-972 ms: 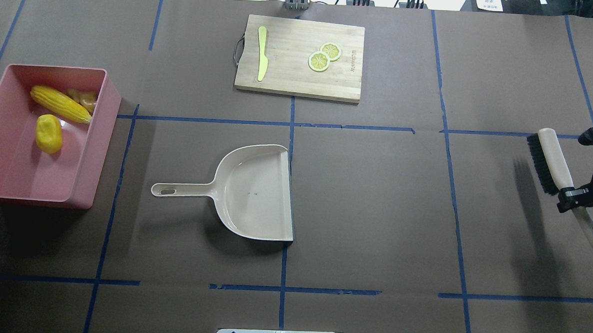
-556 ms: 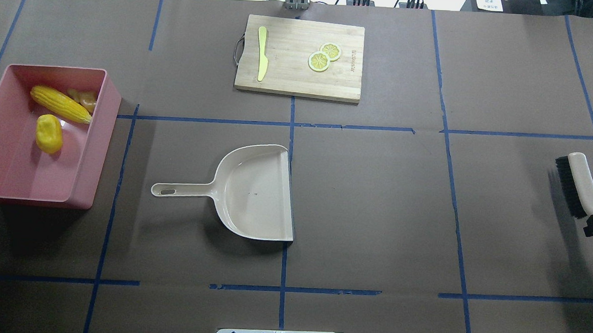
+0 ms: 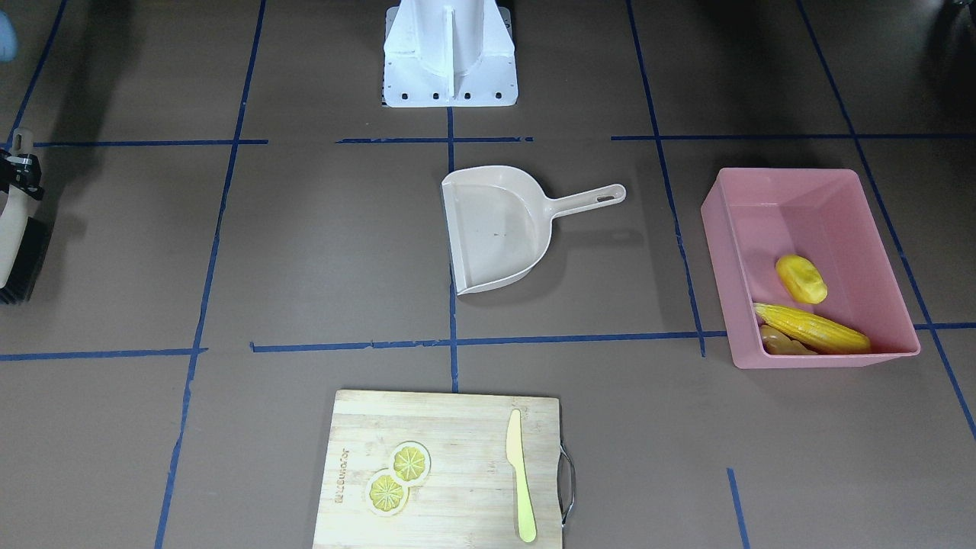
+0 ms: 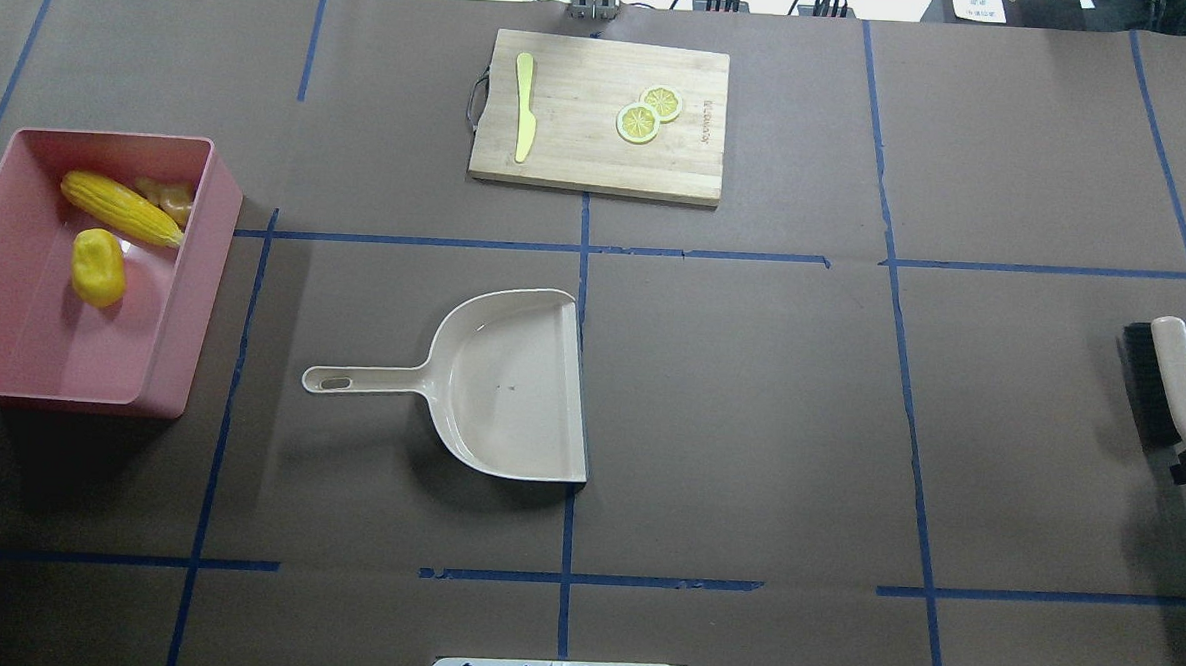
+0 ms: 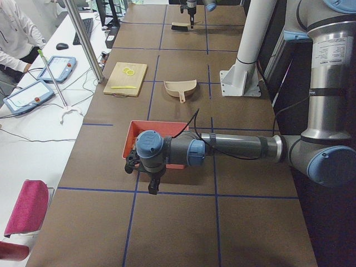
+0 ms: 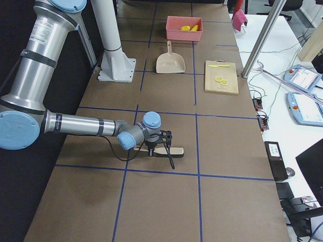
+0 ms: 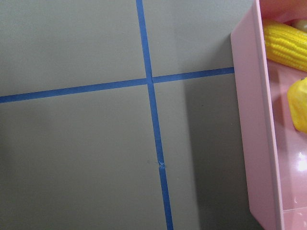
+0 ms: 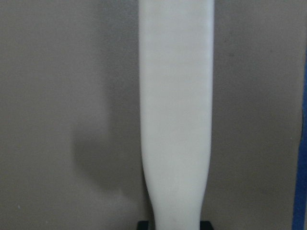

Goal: Sweep and dump trash into bin

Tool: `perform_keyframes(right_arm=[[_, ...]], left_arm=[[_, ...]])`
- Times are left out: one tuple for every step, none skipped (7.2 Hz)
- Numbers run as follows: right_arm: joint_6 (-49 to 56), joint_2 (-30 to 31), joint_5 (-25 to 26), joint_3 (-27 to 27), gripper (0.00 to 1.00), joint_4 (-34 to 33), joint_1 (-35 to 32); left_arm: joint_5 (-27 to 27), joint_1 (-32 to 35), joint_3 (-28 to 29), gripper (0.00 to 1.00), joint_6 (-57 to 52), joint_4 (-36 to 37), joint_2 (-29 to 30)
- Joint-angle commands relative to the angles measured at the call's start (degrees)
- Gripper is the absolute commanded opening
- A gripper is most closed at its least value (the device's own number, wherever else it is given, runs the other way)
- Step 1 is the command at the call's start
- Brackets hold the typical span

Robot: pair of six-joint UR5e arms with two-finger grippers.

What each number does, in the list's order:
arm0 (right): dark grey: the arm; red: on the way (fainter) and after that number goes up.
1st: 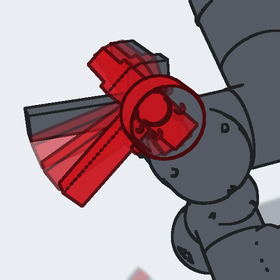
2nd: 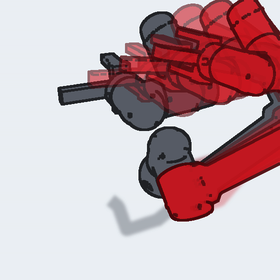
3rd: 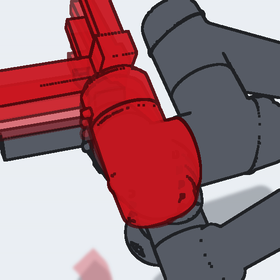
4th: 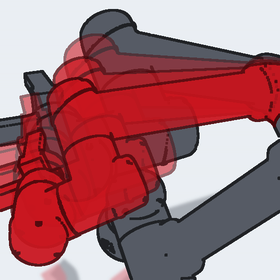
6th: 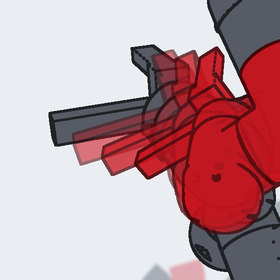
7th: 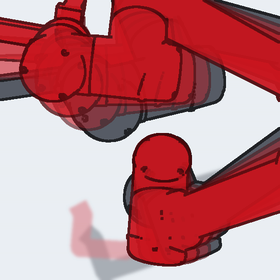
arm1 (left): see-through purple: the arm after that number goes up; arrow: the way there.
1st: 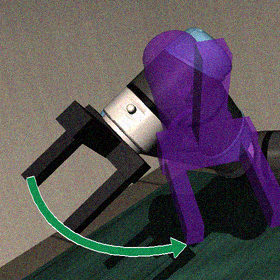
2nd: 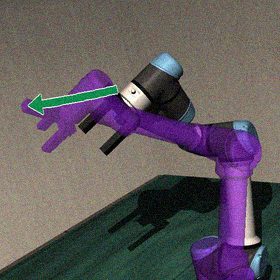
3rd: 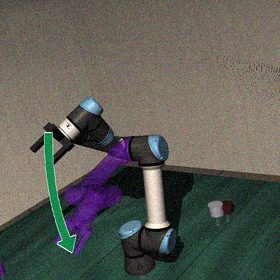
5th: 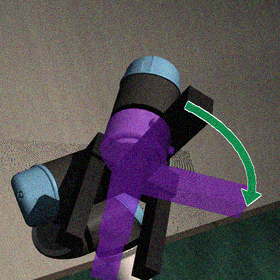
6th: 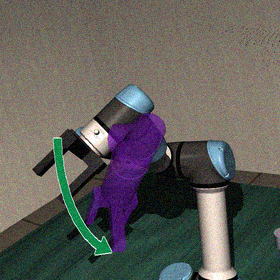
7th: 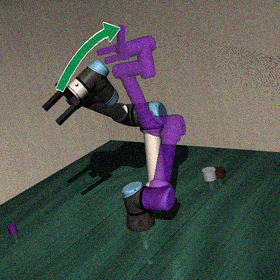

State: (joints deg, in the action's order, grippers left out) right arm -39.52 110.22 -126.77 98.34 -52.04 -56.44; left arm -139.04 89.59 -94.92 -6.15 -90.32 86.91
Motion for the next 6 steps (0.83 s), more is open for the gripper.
perform_keyframes(right_arm=[[0.1, -0.4, -1.9, 1.4, 1.0, 0.1, -0.7], [1.2, -0.2, -4.7, 2.2, 1.0, -0.2, -4.3], [1.6, -0.1, -6.1, 2.6, 1.0, -0.3, -5.6], [7.2, -0.1, -6.2, 2.0, 1.0, -1.0, -8.5], [13.4, -0.2, -6.8, 2.4, 1.0, -6.9, -14.8], [21.9, -1.0, -7.6, 2.3, 1.0, -12.6, -19.1]], left_arm=[[-0.1, 0.0, 0.0, 1.0, 0.1, -0.1, 0.0], [-0.1, 0.0, 0.0, 1.0, 0.2, -0.2, 0.0], [-0.1, 0.0, 0.0, 1.0, 0.2, -0.3, 0.0], [-0.1, 0.0, 0.0, 1.0, 0.2, -0.4, 0.0], [-0.1, 0.0, 0.0, 1.0, 0.2, -0.4, 0.0], [-0.1, 0.0, 0.0, 1.0, 0.2, -0.5, 0.0]])
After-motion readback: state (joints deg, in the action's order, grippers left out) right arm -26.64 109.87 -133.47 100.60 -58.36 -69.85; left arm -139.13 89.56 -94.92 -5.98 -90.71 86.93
